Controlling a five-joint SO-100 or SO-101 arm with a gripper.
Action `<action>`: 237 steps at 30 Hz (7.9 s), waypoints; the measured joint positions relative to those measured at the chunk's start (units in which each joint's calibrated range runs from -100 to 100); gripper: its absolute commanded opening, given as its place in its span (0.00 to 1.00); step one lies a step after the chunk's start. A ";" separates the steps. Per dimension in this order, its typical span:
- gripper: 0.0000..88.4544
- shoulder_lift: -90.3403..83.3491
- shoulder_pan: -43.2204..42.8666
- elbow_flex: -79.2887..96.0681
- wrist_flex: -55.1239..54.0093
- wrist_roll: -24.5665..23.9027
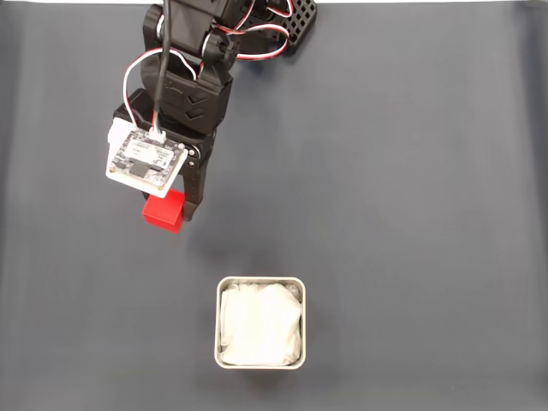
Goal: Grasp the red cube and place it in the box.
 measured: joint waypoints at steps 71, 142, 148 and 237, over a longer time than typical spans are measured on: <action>0.10 21.62 -17.95 -38.43 4.06 -0.59; 0.48 24.92 -18.25 -37.79 -3.82 -3.03; 0.48 24.92 -18.25 -37.43 -3.82 -2.83; 0.00 -71.39 -19.58 54.07 37.07 -3.86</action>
